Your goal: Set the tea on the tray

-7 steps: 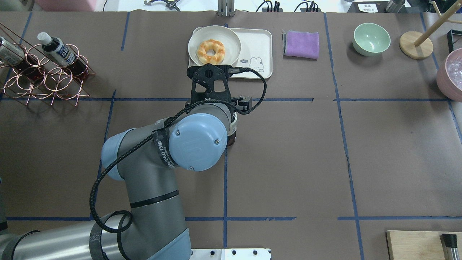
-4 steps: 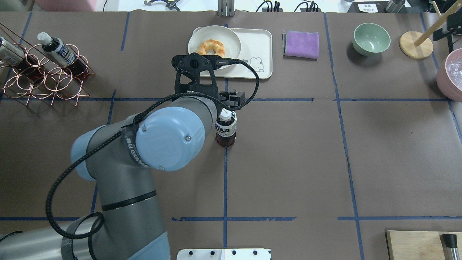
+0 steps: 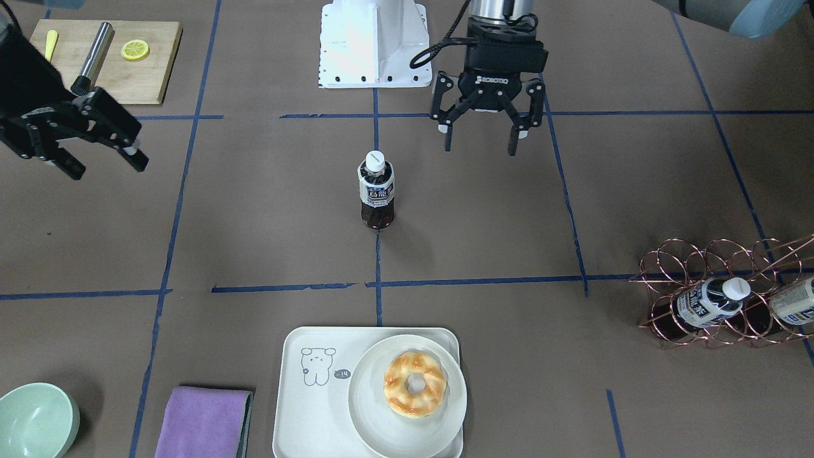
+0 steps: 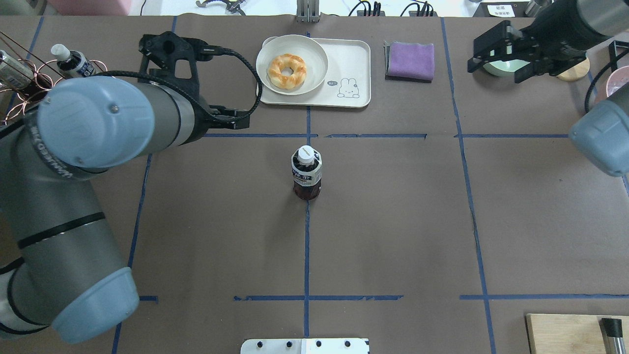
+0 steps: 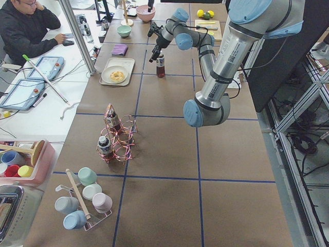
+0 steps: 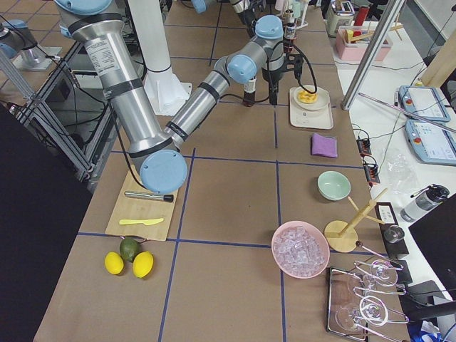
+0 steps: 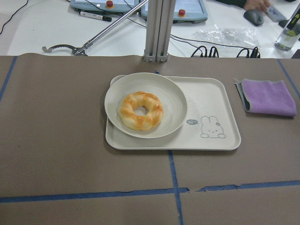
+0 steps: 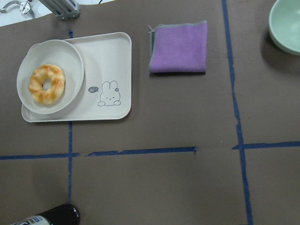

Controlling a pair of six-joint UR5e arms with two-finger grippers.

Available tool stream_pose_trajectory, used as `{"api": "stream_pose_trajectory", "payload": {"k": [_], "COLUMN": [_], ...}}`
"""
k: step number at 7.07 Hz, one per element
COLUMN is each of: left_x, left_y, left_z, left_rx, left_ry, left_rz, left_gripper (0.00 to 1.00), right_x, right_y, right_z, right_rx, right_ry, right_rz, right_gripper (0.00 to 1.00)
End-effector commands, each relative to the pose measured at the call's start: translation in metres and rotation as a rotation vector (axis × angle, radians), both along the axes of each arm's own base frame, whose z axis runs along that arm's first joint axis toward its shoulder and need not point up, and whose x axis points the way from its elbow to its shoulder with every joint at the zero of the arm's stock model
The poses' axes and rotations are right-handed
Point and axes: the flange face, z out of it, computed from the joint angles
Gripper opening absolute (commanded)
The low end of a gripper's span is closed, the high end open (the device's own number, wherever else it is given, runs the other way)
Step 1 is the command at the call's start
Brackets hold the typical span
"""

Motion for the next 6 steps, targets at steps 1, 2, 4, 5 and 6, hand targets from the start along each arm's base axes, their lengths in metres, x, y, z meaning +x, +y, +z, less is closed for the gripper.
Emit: {"api": "stream_pose_trajectory", "payload": {"k": [1, 2, 4, 5, 6], "left_x": [-0.068, -0.103, -0.192, -0.237, -0.266], "left_y": [-0.017, -0.031, -0.043, -0.047, -0.058], "left_z": [0.061, 0.089, 0.171, 0.199, 0.222], "left_rx": [-0.073, -0.121, -0.171, -0.166, -0.154], "left_ry": [-0.064, -0.081, -0.163, -0.188, -0.217], "left_rz": [0.099, 0.125, 0.238, 0.268, 0.295], "left_gripper": [1.00, 1.00, 1.00, 1.00, 1.00], "right_x": [-0.066, -0.089, -0.141, -0.166, -0.194], "right_y": [0.026, 0.035, 0.055, 0.053, 0.053], "right_z": [-0.050, -0.068, -0.094, -0.107, -0.117], "right_rx": [-0.026, -0.037, -0.025, -0.012, -0.008], "right_ry": [0.028, 0.014, 0.016, 0.030, 0.045], "right_rz": [0.046, 0.065, 0.089, 0.087, 0.070], "right_gripper": [1.00, 1.00, 1.00, 1.00, 1.00]}}
